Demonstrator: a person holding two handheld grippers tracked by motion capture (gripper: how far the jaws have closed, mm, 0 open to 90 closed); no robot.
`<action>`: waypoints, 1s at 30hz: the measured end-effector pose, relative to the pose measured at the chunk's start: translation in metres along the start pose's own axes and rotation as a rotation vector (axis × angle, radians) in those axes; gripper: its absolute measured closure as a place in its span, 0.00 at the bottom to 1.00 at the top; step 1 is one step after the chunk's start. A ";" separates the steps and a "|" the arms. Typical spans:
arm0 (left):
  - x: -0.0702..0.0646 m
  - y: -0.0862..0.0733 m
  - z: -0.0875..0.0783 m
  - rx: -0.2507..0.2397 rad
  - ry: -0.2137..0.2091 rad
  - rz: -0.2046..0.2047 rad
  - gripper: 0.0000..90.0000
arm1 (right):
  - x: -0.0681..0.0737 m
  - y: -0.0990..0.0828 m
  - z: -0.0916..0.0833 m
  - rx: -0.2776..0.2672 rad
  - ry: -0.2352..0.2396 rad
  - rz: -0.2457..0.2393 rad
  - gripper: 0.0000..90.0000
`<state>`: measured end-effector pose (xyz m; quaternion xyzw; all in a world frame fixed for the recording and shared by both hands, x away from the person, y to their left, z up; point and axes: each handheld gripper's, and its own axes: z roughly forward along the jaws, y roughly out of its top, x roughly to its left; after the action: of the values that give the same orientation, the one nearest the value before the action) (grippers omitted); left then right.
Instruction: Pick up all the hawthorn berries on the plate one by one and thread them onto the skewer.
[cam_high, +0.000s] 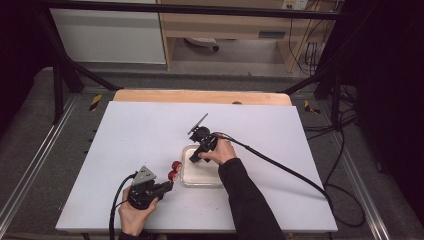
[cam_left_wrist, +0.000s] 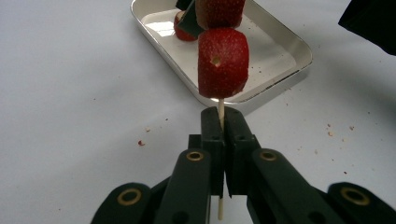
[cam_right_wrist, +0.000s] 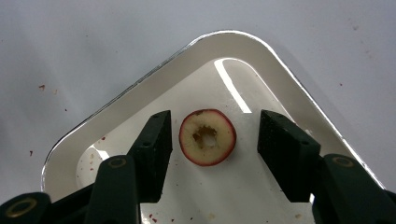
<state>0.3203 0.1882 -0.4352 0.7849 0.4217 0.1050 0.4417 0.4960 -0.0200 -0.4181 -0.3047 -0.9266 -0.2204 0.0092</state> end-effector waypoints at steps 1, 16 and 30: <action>0.000 0.000 0.000 0.001 0.000 0.000 0.98 | 0.000 0.000 0.000 0.006 0.000 -0.001 0.53; 0.000 0.000 0.001 0.003 0.001 0.001 0.98 | 0.000 -0.001 0.000 -0.007 -0.001 0.003 0.68; -0.007 0.001 0.001 -0.017 -0.004 0.005 0.98 | 0.008 -0.020 -0.044 -0.170 0.044 0.164 0.69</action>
<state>0.3170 0.1823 -0.4333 0.7823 0.4181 0.1080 0.4489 0.4728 -0.0484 -0.3852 -0.3743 -0.8761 -0.3032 0.0215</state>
